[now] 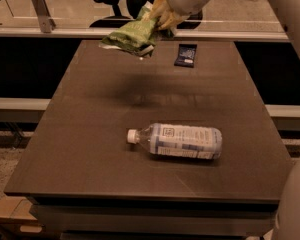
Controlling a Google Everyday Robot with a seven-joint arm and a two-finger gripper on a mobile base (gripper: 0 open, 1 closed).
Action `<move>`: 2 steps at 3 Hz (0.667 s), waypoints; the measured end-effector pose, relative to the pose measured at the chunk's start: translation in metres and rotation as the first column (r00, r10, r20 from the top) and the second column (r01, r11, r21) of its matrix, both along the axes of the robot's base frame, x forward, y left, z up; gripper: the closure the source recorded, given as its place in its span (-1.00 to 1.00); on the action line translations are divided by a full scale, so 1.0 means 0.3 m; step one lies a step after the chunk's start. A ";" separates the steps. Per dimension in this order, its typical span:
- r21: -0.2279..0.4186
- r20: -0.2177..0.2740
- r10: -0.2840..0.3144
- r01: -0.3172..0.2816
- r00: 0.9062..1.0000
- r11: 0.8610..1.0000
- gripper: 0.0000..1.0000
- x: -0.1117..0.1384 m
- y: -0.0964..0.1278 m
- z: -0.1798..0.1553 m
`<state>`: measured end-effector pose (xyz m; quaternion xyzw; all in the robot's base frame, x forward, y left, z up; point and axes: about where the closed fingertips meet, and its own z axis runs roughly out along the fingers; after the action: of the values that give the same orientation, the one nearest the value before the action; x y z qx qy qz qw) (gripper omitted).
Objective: Pick green jalapeno chip bag
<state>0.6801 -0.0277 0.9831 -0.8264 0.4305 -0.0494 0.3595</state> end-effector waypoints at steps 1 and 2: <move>0.043 0.014 0.002 -0.003 1.000 0.999 1.00 -0.014 -0.028 0.036; 0.099 0.025 0.019 -0.022 0.999 0.995 1.00 -0.025 -0.045 0.067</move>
Offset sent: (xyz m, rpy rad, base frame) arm -0.0133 -0.0271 0.0381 0.1804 -0.0446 0.0397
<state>0.6726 -0.0413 1.0033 -0.8113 0.4195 -0.0341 0.4058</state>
